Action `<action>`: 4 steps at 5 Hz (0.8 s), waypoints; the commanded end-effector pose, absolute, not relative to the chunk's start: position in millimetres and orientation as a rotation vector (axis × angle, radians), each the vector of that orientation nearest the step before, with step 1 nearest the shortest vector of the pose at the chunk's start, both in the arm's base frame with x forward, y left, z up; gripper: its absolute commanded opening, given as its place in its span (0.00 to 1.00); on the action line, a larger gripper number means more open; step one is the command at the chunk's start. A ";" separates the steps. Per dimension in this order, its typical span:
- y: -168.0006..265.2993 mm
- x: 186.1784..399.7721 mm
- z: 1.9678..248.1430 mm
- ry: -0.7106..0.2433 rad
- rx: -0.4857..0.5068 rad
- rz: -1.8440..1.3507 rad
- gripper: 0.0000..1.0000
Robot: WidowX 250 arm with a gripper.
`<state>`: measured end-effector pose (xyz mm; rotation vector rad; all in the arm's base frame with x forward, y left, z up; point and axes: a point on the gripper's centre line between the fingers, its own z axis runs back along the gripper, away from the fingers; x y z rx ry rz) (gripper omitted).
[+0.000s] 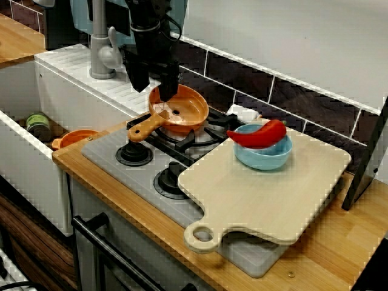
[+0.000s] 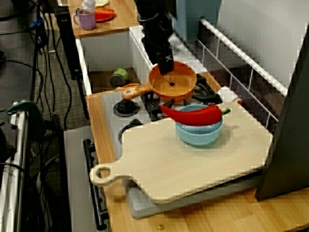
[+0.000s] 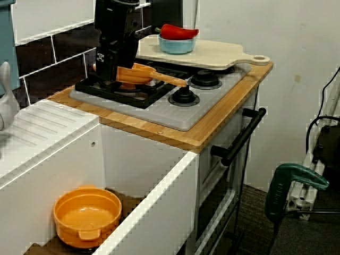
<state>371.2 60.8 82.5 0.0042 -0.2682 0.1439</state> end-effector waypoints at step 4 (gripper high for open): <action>66.4 374.3 104.1 -0.307 0.012 0.145 0.00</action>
